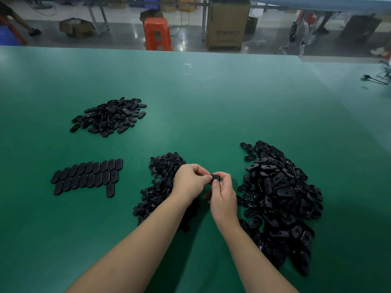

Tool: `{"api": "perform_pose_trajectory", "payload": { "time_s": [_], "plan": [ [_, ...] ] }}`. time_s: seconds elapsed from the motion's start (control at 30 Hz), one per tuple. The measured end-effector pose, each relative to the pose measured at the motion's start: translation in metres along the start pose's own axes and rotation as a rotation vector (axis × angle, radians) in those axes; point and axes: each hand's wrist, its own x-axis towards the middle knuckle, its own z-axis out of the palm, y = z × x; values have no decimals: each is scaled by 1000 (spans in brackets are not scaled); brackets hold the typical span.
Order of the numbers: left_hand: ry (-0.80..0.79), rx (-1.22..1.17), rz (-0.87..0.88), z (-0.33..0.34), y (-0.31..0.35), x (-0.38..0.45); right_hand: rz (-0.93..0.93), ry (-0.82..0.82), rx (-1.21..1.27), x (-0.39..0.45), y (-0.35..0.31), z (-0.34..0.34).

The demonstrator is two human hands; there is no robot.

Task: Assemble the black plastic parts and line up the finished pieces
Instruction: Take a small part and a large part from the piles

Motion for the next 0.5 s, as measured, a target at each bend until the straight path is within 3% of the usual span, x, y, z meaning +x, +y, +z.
{"api": "perform_pose_trajectory", "payload": {
  "time_s": [0.5],
  "plan": [
    [-145, -104, -57, -10, 3, -4, -32, 13, 65, 1, 3, 2]
  ]
}}
